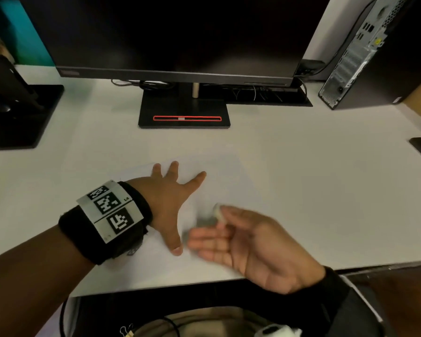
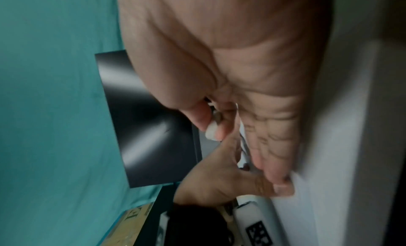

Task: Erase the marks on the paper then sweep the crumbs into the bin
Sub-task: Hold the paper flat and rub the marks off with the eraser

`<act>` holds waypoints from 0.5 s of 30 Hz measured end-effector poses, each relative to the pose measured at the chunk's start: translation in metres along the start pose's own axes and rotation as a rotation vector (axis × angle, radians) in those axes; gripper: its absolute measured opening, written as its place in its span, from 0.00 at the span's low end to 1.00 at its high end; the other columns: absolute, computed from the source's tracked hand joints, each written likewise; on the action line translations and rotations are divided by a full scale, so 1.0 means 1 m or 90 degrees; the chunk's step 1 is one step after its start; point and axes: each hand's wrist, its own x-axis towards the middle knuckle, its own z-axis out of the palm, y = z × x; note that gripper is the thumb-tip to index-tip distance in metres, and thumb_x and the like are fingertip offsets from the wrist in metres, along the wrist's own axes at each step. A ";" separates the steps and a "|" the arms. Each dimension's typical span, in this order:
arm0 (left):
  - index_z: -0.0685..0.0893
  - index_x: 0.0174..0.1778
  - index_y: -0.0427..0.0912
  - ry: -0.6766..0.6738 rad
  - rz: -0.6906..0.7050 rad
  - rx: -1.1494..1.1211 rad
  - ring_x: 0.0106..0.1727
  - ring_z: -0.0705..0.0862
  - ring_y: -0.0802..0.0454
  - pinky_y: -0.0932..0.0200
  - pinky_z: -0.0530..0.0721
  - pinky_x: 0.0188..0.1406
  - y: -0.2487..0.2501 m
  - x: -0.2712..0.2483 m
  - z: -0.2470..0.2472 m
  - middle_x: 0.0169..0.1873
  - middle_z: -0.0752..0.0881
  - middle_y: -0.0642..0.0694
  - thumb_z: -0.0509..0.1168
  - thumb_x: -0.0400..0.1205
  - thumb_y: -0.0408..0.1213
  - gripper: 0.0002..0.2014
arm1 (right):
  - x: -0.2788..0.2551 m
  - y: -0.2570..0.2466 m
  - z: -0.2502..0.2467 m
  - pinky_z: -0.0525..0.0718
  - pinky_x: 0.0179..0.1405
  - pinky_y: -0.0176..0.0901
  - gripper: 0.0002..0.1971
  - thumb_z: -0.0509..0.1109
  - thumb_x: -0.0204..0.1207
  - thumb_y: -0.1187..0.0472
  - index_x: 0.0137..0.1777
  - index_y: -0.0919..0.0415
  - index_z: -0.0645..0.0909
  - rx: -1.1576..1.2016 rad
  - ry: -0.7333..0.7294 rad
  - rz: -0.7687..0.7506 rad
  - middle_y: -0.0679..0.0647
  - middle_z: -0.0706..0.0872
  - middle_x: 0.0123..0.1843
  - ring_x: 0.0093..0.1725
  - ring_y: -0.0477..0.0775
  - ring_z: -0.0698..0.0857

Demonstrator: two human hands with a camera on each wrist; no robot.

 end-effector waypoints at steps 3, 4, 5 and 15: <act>0.17 0.76 0.71 -0.009 -0.001 0.001 0.84 0.27 0.29 0.26 0.63 0.80 0.000 0.000 -0.001 0.82 0.21 0.40 0.87 0.55 0.62 0.81 | 0.009 -0.007 -0.016 0.87 0.65 0.60 0.17 0.61 0.87 0.53 0.47 0.67 0.80 0.024 0.046 0.031 0.77 0.87 0.63 0.63 0.73 0.89; 0.17 0.75 0.71 -0.008 0.000 -0.006 0.84 0.27 0.31 0.26 0.63 0.80 -0.001 -0.001 -0.001 0.83 0.21 0.42 0.87 0.55 0.60 0.81 | 0.012 -0.018 -0.025 0.87 0.62 0.59 0.18 0.61 0.88 0.53 0.43 0.66 0.82 0.093 0.095 -0.026 0.77 0.87 0.62 0.60 0.72 0.89; 0.17 0.75 0.72 -0.007 0.002 -0.012 0.84 0.27 0.32 0.26 0.63 0.80 -0.002 -0.002 -0.001 0.83 0.22 0.42 0.87 0.55 0.60 0.81 | 0.014 -0.030 -0.035 0.87 0.60 0.57 0.19 0.61 0.88 0.54 0.39 0.63 0.82 0.174 0.149 -0.111 0.75 0.87 0.60 0.57 0.71 0.90; 0.15 0.77 0.59 0.034 0.050 -0.021 0.84 0.26 0.34 0.28 0.63 0.81 0.015 0.009 0.003 0.84 0.24 0.47 0.89 0.52 0.58 0.86 | 0.022 -0.019 -0.015 0.86 0.67 0.61 0.19 0.61 0.88 0.54 0.43 0.68 0.83 -0.018 0.046 0.006 0.76 0.86 0.65 0.63 0.72 0.89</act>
